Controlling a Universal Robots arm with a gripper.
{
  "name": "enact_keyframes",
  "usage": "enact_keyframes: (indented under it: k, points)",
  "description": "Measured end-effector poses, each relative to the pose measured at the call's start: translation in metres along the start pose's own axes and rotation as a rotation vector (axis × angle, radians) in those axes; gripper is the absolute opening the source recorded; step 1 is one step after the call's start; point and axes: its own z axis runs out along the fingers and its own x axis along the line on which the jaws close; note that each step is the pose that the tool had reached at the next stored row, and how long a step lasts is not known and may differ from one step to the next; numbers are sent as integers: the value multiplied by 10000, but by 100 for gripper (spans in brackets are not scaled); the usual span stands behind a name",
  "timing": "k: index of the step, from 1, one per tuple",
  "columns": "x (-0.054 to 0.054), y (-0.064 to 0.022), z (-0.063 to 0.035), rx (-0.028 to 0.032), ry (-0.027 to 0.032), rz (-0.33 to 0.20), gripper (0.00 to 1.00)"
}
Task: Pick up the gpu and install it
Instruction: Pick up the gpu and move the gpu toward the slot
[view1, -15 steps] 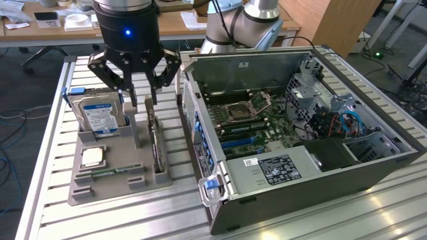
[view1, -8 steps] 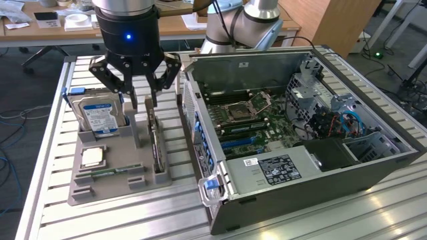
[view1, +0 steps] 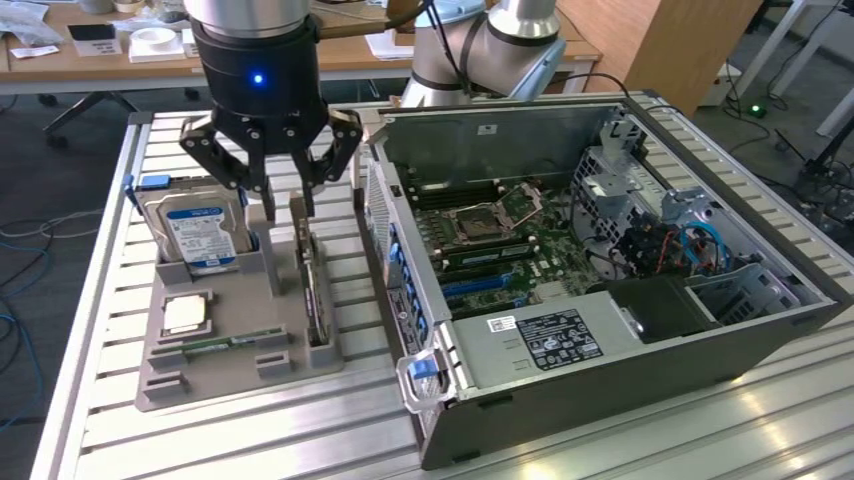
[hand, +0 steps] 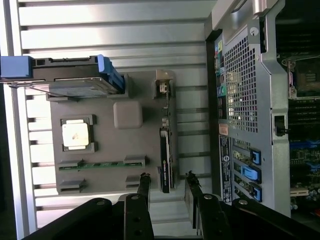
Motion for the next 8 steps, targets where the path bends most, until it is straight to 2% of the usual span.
enact_keyframes:
  k: [8]
  points:
    - [2,-1,38,-1,-1,1,42]
